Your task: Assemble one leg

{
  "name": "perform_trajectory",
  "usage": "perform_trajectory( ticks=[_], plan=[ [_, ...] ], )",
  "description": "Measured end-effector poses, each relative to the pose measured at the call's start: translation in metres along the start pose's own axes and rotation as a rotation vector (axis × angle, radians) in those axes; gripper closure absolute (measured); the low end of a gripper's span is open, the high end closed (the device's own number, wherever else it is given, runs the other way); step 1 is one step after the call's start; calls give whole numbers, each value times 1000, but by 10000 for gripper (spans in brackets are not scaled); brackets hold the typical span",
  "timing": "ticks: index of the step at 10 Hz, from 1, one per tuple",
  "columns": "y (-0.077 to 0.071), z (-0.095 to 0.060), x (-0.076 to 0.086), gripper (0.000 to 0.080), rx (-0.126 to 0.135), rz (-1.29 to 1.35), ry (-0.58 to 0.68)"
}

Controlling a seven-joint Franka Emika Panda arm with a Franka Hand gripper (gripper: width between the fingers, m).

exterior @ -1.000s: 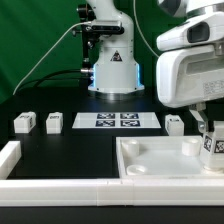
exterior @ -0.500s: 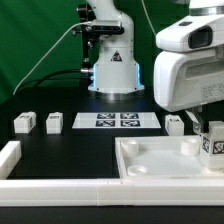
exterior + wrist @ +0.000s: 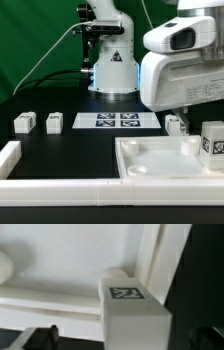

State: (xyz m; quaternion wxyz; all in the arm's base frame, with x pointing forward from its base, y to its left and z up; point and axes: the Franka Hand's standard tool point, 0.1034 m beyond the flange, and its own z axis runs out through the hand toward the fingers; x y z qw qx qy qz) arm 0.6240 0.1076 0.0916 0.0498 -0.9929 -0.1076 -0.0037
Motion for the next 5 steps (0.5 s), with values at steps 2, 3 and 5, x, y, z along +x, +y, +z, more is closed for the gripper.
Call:
perform_trajectory(
  ticks=[2,3,5],
  plan=[
    [0,5,-2,150,-1,5,4],
    [-2,6,-2,150,-1,2,3],
    [-4,10,-4,150,0,-2,-4]
  ],
)
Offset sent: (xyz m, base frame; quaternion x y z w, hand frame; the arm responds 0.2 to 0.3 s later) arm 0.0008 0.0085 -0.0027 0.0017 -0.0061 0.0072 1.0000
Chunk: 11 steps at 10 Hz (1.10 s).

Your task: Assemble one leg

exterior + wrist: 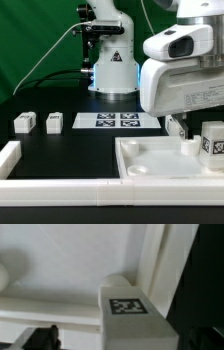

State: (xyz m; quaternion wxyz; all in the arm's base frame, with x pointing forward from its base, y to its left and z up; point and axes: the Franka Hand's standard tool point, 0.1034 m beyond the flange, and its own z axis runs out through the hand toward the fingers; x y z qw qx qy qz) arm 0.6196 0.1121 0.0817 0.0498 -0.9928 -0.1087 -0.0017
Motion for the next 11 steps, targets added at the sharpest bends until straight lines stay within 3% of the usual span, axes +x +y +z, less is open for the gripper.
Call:
perform_trajectory(
  ticks=[2,4,5,6,9,11],
  plan=[
    [0,1,0,150,1,-5,-4],
    [3,1,0,418,1,-44,-9],
    [5,1,1,418,1,-69,-9],
    [4,1,1,508,1,-69,-8],
    [4,1,1,508,2,-20,-8],
    [2,2,1,507,9,166,-8]
  ],
)
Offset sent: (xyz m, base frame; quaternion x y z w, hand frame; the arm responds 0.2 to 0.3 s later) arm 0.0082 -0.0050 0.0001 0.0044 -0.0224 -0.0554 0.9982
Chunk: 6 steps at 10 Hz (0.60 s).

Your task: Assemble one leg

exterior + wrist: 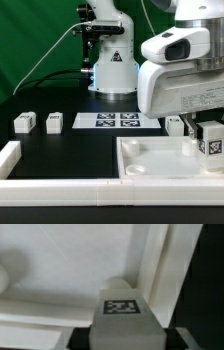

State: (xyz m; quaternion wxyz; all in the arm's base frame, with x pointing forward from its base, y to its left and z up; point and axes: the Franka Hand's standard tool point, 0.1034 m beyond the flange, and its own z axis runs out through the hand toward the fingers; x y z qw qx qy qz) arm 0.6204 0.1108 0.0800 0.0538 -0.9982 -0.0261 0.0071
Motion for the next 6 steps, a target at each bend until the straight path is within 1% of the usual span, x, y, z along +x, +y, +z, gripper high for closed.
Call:
perform_trajectory(
  ticks=[2,4,6],
  plan=[
    [-2,1,-1,506,5,223,-2],
    [-4,1,-1,506,23,539,7],
    [-6,2,-1,506,22,787,9]
  ],
)
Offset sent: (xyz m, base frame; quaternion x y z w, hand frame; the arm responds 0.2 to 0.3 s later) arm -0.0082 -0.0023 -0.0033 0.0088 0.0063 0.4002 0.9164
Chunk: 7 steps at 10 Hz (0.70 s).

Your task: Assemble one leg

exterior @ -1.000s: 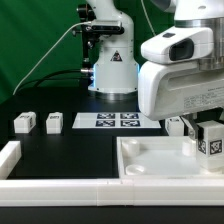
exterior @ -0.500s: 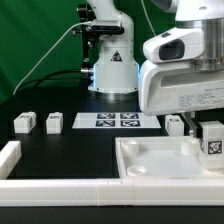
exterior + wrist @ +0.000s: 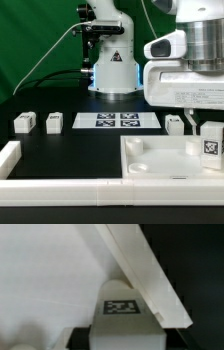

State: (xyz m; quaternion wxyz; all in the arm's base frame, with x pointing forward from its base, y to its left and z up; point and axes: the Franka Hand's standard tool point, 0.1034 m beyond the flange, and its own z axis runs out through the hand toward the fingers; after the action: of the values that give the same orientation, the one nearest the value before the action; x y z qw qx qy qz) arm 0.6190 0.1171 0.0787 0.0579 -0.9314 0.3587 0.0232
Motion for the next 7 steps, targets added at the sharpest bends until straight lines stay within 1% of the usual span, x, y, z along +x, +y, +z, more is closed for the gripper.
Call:
perform_trajectory(
  ticks=[2,4,5,6,7],
  plan=[
    [-1,0,0,506,2,265,5],
    [-3,1,-2,506,-2,337,13],
    [-3,1,-3,506,-5,329,12],
    [-5,2,-7,425,-8,324,10],
    [-7,2,-9,248,-8,319,9]
  ],
)
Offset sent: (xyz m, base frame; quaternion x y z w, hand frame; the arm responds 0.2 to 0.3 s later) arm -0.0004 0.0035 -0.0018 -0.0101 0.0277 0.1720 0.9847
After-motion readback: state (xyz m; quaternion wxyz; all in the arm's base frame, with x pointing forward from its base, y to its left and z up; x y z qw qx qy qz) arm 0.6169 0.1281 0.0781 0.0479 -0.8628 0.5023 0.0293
